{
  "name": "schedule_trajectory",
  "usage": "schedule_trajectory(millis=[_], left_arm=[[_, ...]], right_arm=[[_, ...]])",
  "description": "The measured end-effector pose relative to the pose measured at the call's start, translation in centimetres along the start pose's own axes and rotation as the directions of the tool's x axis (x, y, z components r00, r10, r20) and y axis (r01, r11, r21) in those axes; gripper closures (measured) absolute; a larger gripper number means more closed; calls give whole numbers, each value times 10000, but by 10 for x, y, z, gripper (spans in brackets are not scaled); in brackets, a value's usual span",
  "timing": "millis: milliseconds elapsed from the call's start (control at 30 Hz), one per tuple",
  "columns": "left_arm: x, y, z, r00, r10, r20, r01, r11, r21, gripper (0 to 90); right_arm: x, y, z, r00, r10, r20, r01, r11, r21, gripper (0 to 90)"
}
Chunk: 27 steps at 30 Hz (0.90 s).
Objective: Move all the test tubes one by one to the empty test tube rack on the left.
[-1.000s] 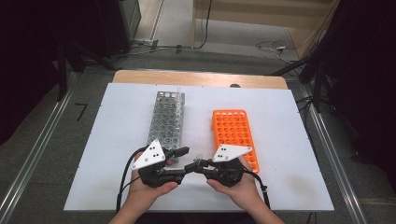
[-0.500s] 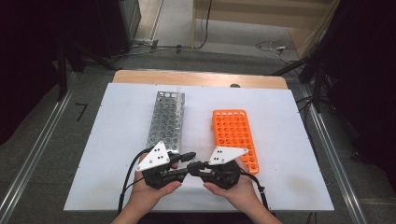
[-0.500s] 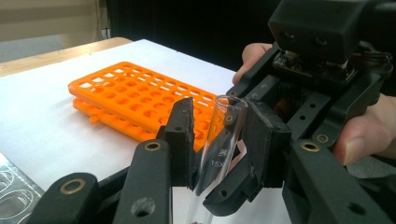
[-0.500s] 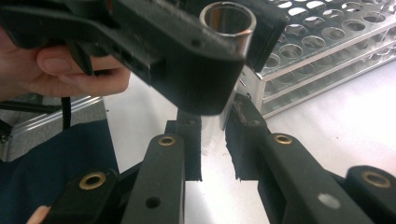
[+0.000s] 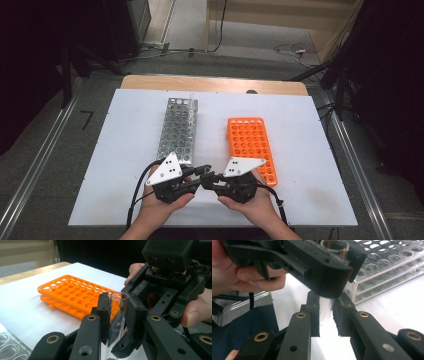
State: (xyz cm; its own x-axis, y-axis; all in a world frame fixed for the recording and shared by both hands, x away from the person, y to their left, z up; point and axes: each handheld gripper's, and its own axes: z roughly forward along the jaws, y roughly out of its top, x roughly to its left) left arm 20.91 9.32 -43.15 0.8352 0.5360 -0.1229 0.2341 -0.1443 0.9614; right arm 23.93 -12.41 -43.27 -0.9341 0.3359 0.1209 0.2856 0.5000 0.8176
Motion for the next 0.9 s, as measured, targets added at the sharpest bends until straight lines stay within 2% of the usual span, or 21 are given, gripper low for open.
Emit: schedule_trajectory(millis=[67,133,233,367,600,700,800,867,900], left_arm=[[1,0,0,10000,-61,13,61,10000,-72,752],[2,1,-1,9999,-111,36,112,9999,-93,753],[4,3,-3,9999,-83,97,84,9998,-161,753],[7,5,-5,9999,-125,9,125,9996,-262,753],[17,8,-7,9992,-192,-336,183,9995,-254,753],[22,9,-8,9984,-295,-480,281,9991,-312,753],[28,11,-9,9972,-340,-661,319,9989,-330,753],[33,13,-10,9962,-397,-773,371,9987,-355,753],[35,14,-10,9954,-429,-852,401,9986,-340,753]], right_arm=[[0,0,0,10000,-3,-15,3,10000,-22,724],[-1,-1,0,10000,-17,-42,17,10000,-46,681],[-2,-2,-2,9992,-107,-373,95,9994,-336,548],[-6,-4,-9,9995,-147,-271,129,9979,-638,345],[-19,-12,-28,10000,-5,29,8,9962,-868,78],[-28,-15,-37,9995,314,96,-302,9935,-1096,3],[-35,-20,-47,9988,412,256,-376,9908,-1296,0],[-40,-23,-53,9987,465,191,-435,9898,-1357,0],[-41,-24,-57,9980,515,365,-459,9892,-1391,0]])
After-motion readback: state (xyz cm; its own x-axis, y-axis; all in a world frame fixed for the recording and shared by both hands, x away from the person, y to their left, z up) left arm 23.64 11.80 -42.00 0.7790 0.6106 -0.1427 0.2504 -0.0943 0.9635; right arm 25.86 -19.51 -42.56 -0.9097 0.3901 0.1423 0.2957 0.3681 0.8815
